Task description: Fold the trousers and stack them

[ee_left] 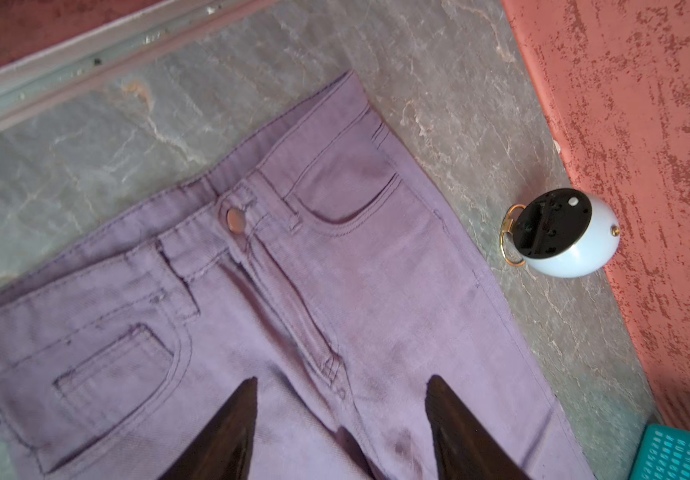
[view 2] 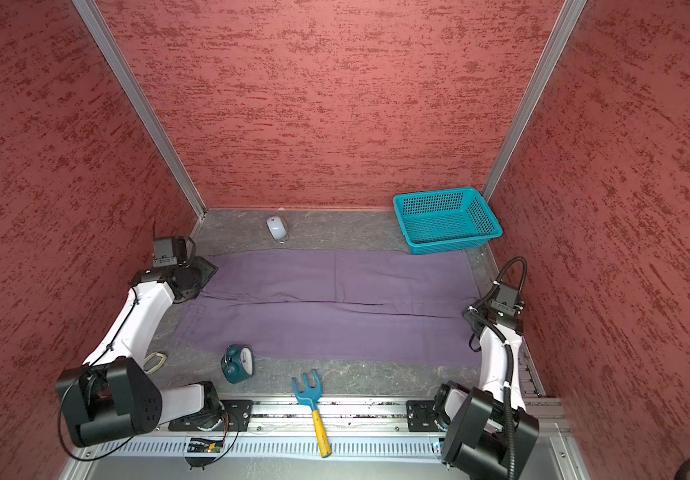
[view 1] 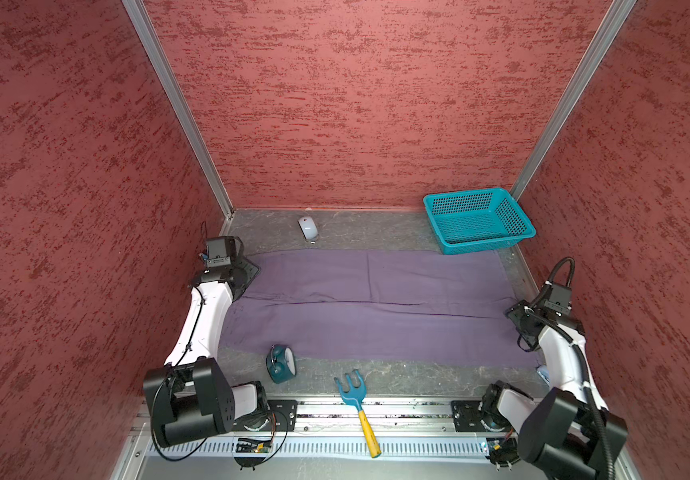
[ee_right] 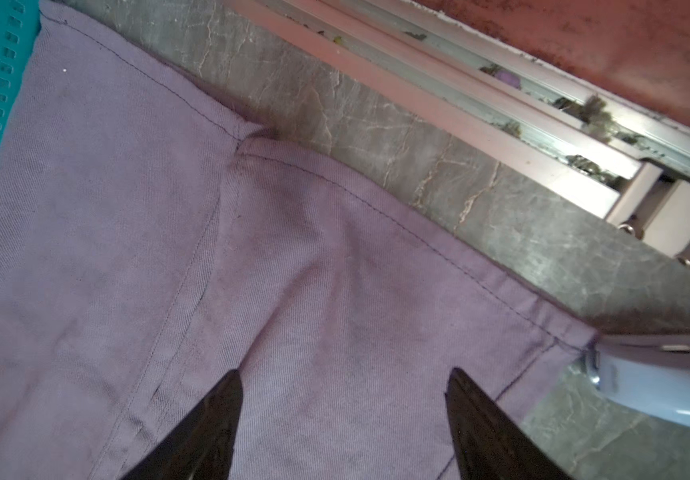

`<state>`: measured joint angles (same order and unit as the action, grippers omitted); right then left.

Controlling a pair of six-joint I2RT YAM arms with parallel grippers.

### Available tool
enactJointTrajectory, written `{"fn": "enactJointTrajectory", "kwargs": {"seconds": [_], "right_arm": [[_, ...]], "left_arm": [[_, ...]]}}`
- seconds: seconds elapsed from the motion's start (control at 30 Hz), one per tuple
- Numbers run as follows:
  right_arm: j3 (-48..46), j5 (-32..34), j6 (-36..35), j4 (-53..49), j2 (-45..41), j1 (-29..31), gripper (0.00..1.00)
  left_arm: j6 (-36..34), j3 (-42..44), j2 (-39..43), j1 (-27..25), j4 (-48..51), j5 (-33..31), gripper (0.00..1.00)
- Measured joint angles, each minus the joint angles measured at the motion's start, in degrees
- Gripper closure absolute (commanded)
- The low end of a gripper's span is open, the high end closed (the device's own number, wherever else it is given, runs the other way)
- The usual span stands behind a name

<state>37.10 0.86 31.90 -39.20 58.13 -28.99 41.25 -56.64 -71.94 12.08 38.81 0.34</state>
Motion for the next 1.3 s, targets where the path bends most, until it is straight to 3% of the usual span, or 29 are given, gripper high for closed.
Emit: {"fn": "enactJointTrajectory", "kwargs": {"seconds": [0.07,0.23,0.47,0.77,0.97,1.1,1.17,1.23,1.27,1.3], "right_arm": [[-0.5,0.0,2.0,-0.1,-2.0,0.0,0.08],[-3.8,0.2,7.3,-0.7,-7.8,0.0,0.02],[-8.3,-1.4,12.5,-2.7,-9.7,0.0,0.30],[-10.8,-1.1,15.9,-6.2,-8.6,0.0,0.18],[-12.0,-0.7,16.1,-4.5,-1.7,0.0,0.20],[-11.3,0.6,16.2,-2.0,0.9,0.0,0.36],[-11.3,1.3,16.2,-0.3,1.8,0.0,0.68],[-11.5,1.4,16.2,1.4,2.5,0.0,0.93],[-11.6,1.3,16.2,2.0,2.8,0.0,1.00],[-11.7,1.2,16.2,2.3,3.1,0.0,1.00]], "left_arm": [[0.0,0.8,0.9,0.1,0.2,0.3,0.32],[-0.1,2.8,1.8,1.3,0.4,1.8,0.31],[-0.2,5.3,2.3,2.7,0.3,3.8,0.29],[-0.1,6.0,3.7,7.8,-1.0,6.7,0.27],[-0.1,7.1,3.3,8.0,-1.8,8.5,0.27],[-0.1,7.1,2.3,8.4,-2.1,9.4,0.27],[-0.1,7.1,1.8,8.7,-2.3,9.9,0.27],[-0.1,7.1,1.5,8.9,-2.4,10.2,0.27],[-0.1,7.1,1.5,9.1,-2.4,10.3,0.27],[-0.1,7.1,1.5,9.3,-2.4,10.4,0.27]]}}
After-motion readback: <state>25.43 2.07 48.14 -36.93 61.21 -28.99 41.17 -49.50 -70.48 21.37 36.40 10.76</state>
